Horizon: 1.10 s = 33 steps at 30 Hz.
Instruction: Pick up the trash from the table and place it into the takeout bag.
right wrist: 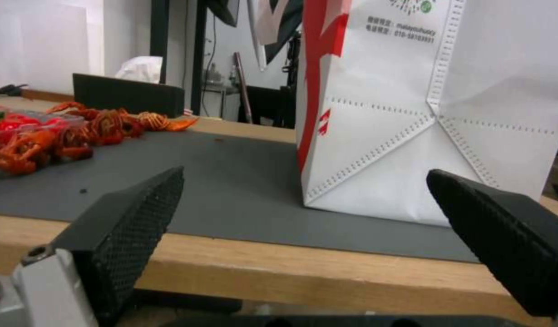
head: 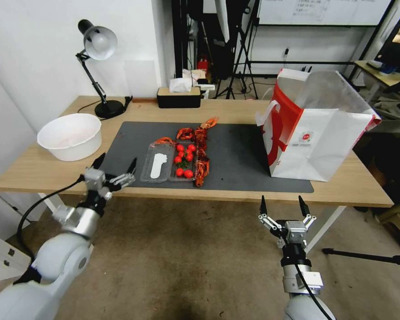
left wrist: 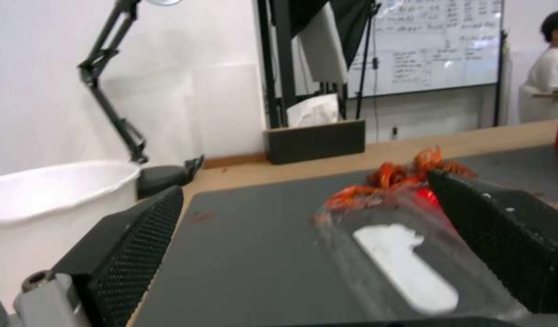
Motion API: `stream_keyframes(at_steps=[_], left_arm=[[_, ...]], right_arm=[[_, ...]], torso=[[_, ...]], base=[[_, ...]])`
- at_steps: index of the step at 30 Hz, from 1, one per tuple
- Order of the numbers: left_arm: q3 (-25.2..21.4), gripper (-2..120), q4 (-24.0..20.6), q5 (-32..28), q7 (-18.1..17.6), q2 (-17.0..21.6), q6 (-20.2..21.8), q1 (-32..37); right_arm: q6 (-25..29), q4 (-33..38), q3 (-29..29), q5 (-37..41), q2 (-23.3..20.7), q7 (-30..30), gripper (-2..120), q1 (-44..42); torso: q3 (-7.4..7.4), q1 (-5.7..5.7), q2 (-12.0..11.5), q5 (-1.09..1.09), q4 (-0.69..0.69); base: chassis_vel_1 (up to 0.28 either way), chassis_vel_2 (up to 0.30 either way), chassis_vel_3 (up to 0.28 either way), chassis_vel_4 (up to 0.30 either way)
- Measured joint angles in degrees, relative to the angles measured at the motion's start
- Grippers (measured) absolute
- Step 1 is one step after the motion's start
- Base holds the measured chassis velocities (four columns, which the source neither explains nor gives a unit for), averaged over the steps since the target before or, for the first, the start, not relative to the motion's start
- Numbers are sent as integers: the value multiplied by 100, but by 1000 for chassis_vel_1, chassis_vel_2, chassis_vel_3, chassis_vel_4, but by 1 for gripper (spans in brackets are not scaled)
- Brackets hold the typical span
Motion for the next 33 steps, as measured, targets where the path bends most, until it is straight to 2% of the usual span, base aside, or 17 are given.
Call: stream_keyframes(at_steps=[4,12,33], left_arm=[[-507,100,20,441,210,-401,-284,689],[-683,100,143,631,334,-725,-553,1027],[-739,100,376,687,480,-800,-808,1129]], right_arm=[[-8,-48,-29,-7,-5,-10,100,29],[-18,-87,-29,-9,-9,-15,100,46],[-73,-134,-104,15,22,-13,100,69]], torso=[[0,0,0,1,0],[0,0,0,1,-1],[1,0,-1,1,0]], base=[[0,0,0,0],[0,0,0,0],[0,0,0,0]])
